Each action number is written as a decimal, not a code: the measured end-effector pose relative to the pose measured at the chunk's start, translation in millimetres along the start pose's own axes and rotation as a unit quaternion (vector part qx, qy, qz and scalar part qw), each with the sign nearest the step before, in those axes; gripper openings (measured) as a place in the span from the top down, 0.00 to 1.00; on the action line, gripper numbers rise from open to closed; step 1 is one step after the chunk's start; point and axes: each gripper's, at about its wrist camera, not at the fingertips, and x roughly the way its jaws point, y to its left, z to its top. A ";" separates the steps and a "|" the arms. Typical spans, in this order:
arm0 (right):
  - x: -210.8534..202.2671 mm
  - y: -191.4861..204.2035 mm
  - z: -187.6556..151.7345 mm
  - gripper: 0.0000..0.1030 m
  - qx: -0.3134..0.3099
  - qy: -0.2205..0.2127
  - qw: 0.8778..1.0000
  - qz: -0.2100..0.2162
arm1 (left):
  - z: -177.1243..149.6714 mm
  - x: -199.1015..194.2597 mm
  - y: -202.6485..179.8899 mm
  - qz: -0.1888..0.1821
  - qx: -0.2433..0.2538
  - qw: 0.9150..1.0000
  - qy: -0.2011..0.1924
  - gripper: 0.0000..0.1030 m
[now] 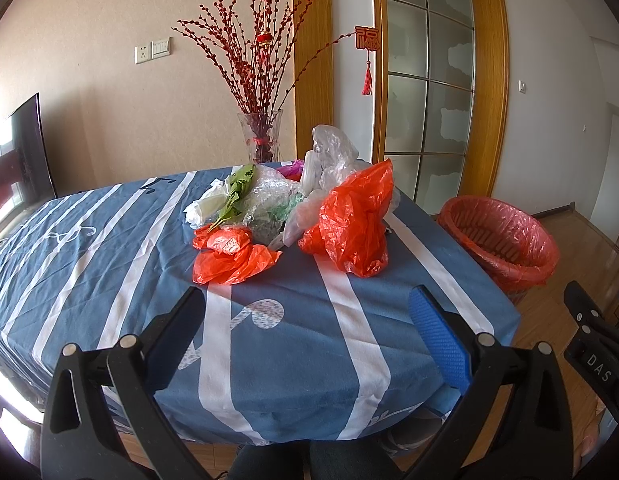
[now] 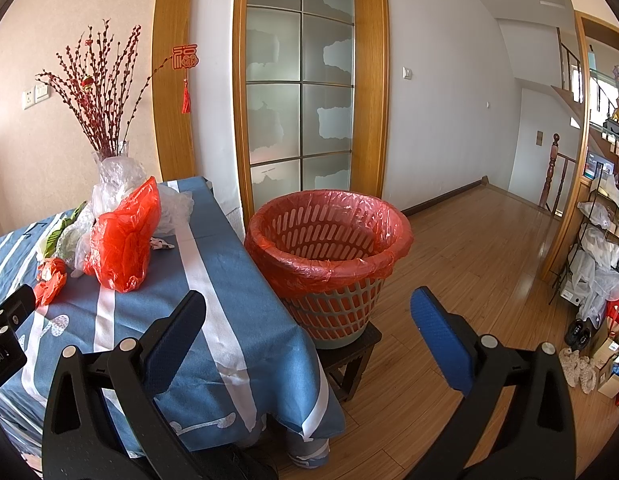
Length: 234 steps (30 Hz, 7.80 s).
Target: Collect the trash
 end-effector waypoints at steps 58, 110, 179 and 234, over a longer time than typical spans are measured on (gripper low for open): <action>112.7 182.6 44.5 0.31 -0.072 0.102 0.967 0.223 | 1.1 65.6 133.6 0.096 -0.112 0.988 0.054 0.04; 125.1 88.2 69.0 0.97 -0.059 0.076 0.976 0.194 | 123.1 154.9 80.5 -0.061 -0.067 0.993 0.076 0.97; 170.4 -72.6 89.2 0.60 0.038 0.077 0.993 0.083 | 91.5 161.8 -132.0 -0.189 0.026 0.973 0.129 0.38; 176.5 129.2 95.7 0.98 -0.019 0.077 0.956 0.282 | 65.1 144.1 108.9 0.036 -0.115 0.989 0.083 0.20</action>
